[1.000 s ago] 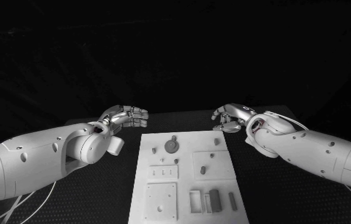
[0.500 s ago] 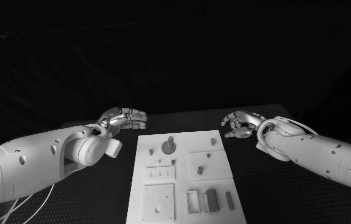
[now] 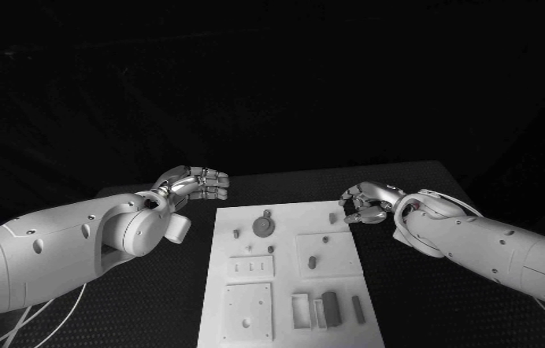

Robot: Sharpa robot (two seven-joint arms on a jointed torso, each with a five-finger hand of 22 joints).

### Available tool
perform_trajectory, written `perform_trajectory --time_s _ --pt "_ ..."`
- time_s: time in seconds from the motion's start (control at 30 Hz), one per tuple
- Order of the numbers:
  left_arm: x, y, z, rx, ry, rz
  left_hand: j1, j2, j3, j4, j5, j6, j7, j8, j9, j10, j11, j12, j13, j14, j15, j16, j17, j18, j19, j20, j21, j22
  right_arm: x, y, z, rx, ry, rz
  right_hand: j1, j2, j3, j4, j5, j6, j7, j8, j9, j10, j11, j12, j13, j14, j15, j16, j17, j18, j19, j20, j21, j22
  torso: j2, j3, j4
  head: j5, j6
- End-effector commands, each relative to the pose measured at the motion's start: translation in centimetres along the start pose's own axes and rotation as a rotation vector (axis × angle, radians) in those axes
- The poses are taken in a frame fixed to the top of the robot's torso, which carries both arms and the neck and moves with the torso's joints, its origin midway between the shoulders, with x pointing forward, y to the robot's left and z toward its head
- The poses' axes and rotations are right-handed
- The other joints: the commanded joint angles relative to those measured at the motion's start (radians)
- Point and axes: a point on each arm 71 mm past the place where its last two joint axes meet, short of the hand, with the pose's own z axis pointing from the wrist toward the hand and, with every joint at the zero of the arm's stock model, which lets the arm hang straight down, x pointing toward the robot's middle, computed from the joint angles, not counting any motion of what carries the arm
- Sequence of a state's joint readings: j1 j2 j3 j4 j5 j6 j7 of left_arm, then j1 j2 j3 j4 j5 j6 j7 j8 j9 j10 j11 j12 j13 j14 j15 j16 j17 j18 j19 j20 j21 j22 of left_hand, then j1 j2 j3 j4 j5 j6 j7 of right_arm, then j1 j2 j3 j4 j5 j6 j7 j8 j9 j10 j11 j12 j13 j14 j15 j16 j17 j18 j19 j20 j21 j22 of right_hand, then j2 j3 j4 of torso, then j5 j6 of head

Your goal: Assemble the parts on the task board

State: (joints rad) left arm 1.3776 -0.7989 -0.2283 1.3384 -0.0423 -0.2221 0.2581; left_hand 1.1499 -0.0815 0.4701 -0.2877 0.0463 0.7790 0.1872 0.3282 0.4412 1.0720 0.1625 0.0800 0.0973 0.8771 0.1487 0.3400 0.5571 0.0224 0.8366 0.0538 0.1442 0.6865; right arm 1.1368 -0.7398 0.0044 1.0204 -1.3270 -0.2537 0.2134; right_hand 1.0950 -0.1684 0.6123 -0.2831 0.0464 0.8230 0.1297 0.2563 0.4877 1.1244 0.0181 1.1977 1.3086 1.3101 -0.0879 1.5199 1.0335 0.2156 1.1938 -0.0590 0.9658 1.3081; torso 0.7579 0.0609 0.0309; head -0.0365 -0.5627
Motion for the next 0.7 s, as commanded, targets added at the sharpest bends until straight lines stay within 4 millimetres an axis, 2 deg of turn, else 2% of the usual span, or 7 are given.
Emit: perform_trajectory --time_s 0.03,0.3,0.57,0.7 --pt "0.3 -0.1 0.1 0.011 0.022 -0.004 -0.006 0.0 -0.006 -0.001 0.004 -0.005 -0.001 -0.004 -0.002 0.0 -0.001 -0.006 -0.001 0.003 0.006 -0.005 0.001 0.018 0.005 0.001 -0.007 -0.001 0.2 0.3 0.2 -0.025 -0.012 0.035 -0.014 0.002 0.002 0.004 0.003 0.003 0.004 0.006 0.002 -0.028 0.003 -0.015 0.004 -0.015 0.001 -0.009 -0.02 0.046 -0.008 0.001 -0.006 0.01 -0.001 -0.002 0.0006 0.0 -0.002" --pt "0.3 -0.1 0.1 0.008 0.021 -0.004 -0.006 0.0 -0.006 -0.001 0.004 -0.005 -0.001 -0.004 -0.002 0.0 -0.001 -0.006 -0.001 0.003 0.006 -0.005 0.001 0.018 0.005 0.001 -0.007 -0.001 1.8 0.6 0.4 -0.026 0.025 0.049 -0.019 0.004 0.003 0.004 0.003 0.002 0.004 0.006 0.002 -0.041 0.004 -0.023 -0.009 -0.025 0.001 -0.014 -0.038 0.046 -0.012 0.003 -0.009 0.01 -0.001 -0.0034 -0.0001 0.003 -0.007" --pt "0.3 -0.1 0.1 0.009 0.02 -0.003 -0.006 0.0 -0.006 -0.001 0.004 -0.005 -0.001 -0.004 -0.002 0.0 -0.001 -0.006 -0.001 0.003 0.006 -0.005 0.001 0.018 0.005 0.001 -0.007 -0.001 2.3 0.7 0.5 -0.026 0.024 0.04 -0.019 0.004 0.003 0.004 0.003 0.002 0.004 0.006 0.002 -0.041 0.004 -0.023 -0.009 -0.025 0.001 -0.014 -0.038 0.046 -0.012 0.003 -0.009 0.01 -0.001 -0.005 -0.0006 0.002 -0.009" --pt "0.2 -0.1 0.1 0.007 0.018 -0.003 -0.006 0.0 -0.006 -0.001 0.004 -0.005 -0.001 -0.004 -0.002 0.0 -0.001 -0.006 -0.001 0.003 0.006 -0.005 0.001 0.018 0.005 0.001 -0.007 -0.001 2.3 1.0 0.7 -0.026 0.01 0.035 -0.019 0.004 0.003 0.004 0.002 0.002 0.004 0.006 0.003 -0.042 0.004 -0.023 -0.01 -0.026 0.001 -0.015 -0.039 0.046 -0.013 0.003 -0.009 0.01 -0.001 -0.0038 -0.0021 0.003 -0.008"
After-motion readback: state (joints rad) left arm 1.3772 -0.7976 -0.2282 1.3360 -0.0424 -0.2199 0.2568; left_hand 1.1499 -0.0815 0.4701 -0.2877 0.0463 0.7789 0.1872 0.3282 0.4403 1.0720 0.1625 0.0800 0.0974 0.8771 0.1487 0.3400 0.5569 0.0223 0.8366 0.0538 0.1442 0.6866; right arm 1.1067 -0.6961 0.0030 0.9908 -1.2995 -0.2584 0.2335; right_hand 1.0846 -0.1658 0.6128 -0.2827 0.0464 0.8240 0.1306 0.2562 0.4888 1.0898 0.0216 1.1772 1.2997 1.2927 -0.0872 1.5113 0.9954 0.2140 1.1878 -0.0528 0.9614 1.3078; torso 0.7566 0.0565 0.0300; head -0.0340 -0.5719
